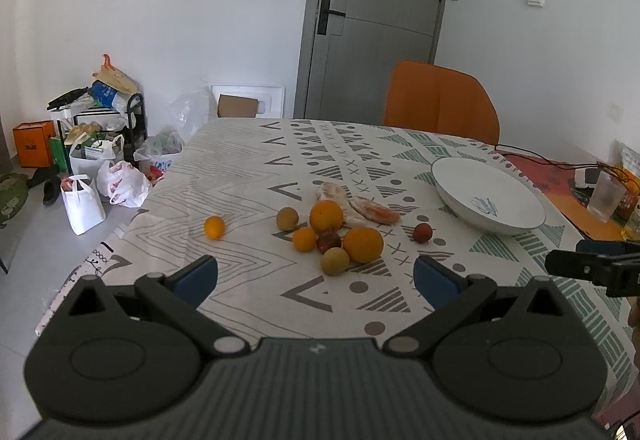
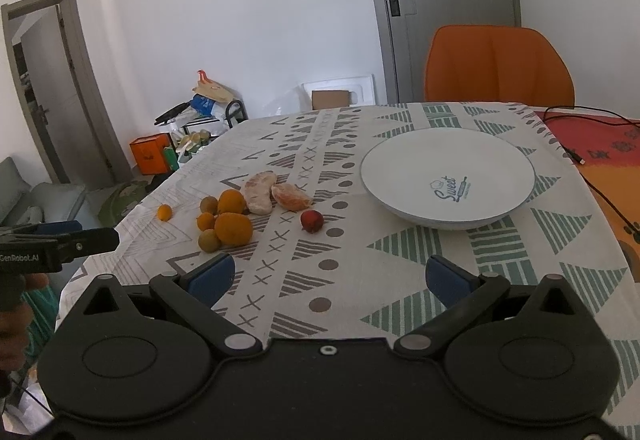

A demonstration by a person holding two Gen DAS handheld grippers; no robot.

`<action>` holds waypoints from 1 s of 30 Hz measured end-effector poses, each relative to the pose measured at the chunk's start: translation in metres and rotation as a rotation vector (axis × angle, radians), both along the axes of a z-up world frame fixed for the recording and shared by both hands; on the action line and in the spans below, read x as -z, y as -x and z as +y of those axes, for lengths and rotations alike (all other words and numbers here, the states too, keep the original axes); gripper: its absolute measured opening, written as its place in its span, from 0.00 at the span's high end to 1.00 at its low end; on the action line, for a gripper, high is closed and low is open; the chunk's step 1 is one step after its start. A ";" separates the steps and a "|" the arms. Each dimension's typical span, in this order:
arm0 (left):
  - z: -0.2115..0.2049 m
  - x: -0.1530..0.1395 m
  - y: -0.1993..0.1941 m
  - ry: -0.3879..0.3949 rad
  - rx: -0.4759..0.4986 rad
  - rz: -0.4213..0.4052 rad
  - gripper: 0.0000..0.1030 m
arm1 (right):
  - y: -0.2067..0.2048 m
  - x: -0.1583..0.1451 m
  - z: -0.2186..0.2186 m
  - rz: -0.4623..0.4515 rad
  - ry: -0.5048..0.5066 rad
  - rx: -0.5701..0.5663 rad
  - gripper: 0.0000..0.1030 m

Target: Organize fruits

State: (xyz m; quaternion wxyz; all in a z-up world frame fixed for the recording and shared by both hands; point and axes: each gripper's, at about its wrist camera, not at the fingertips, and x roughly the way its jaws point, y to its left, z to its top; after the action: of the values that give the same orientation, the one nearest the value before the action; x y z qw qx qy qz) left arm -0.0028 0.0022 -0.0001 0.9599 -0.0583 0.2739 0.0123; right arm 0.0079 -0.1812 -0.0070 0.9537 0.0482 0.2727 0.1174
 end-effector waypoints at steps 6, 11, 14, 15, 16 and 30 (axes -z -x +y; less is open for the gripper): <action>0.000 0.000 0.001 0.000 -0.001 0.002 0.00 | 0.000 0.001 -0.001 0.005 -0.002 -0.004 0.00; 0.000 0.000 0.000 0.000 -0.002 0.002 0.00 | 0.000 0.000 0.000 0.000 -0.001 -0.007 0.00; 0.001 0.000 0.001 0.001 -0.003 0.001 0.00 | 0.000 0.000 0.000 -0.002 0.001 -0.007 0.00; 0.001 0.000 0.000 0.000 -0.004 0.001 0.00 | 0.000 -0.001 0.000 -0.002 0.001 -0.008 0.00; 0.001 0.000 0.000 0.000 -0.004 0.001 0.00 | 0.000 -0.001 0.000 -0.003 0.002 -0.008 0.00; 0.004 -0.002 0.001 0.000 -0.008 -0.002 0.00 | 0.000 -0.003 0.000 -0.008 0.005 -0.010 0.00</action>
State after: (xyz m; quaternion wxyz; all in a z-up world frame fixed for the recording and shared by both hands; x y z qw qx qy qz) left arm -0.0041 0.0063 0.0017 0.9601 -0.0595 0.2727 0.0163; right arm 0.0083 -0.1808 -0.0040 0.9542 0.0442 0.2696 0.1216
